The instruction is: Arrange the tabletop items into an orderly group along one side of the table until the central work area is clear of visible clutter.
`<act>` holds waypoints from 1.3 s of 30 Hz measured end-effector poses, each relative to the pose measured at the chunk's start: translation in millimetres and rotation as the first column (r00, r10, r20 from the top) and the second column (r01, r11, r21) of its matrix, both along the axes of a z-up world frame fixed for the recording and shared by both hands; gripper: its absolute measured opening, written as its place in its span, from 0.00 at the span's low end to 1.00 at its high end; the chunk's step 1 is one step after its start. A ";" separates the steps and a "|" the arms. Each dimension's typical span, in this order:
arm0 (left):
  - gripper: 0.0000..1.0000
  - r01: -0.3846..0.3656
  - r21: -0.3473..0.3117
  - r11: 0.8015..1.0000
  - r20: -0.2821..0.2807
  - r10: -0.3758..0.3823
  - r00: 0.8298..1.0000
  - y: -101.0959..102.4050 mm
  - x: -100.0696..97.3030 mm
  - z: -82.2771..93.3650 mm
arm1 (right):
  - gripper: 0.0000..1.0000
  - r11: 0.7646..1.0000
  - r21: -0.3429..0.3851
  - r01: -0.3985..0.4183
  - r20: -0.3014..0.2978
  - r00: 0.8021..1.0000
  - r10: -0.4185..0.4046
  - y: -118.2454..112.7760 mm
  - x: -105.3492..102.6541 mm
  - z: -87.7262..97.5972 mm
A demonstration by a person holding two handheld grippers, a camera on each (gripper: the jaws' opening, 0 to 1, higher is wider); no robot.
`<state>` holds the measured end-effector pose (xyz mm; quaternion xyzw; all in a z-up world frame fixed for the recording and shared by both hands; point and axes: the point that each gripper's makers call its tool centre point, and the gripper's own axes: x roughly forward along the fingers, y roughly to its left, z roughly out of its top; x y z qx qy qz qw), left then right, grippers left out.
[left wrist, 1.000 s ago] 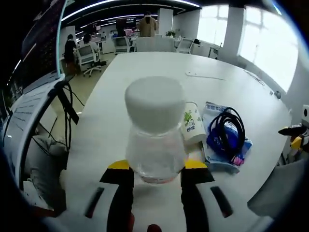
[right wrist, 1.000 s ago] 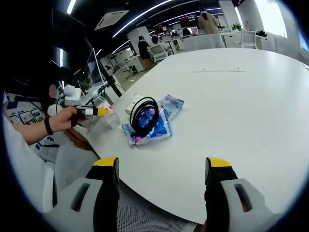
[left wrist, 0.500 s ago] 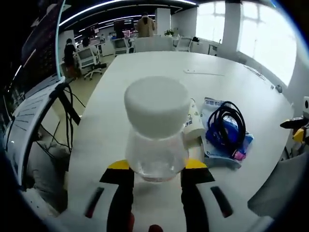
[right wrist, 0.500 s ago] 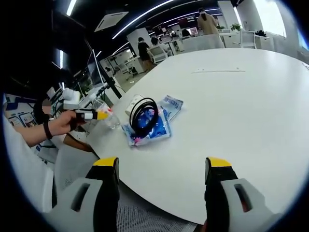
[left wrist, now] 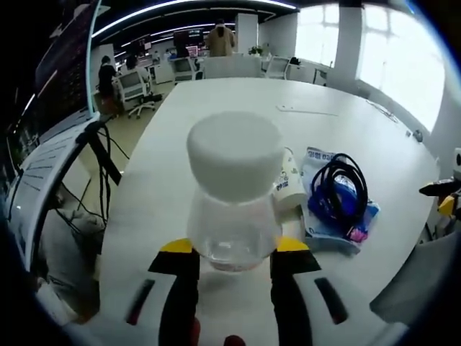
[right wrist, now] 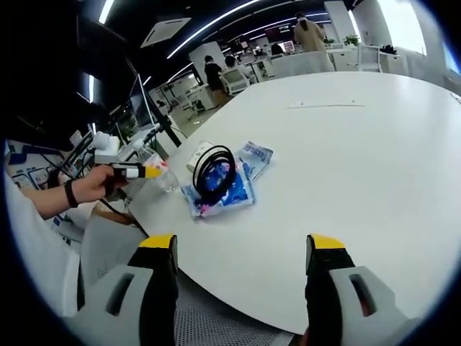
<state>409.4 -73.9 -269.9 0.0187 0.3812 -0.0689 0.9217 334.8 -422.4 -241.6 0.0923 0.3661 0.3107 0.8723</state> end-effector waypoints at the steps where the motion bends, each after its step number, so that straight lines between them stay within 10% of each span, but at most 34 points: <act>1: 0.38 -0.001 -0.002 1.000 0.000 0.001 1.000 0.0 0.1 -0.1 | 0.72 1.000 -0.002 0.000 0.002 1.000 0.000 0.0 0.2 0.9; 39: 0.37 -0.051 -0.044 0.998 0.031 0.053 0.998 -5.1 50.8 4.6 | 0.72 0.999 -0.037 -0.002 -0.042 0.999 0.001 -3.5 -3.1 -5.5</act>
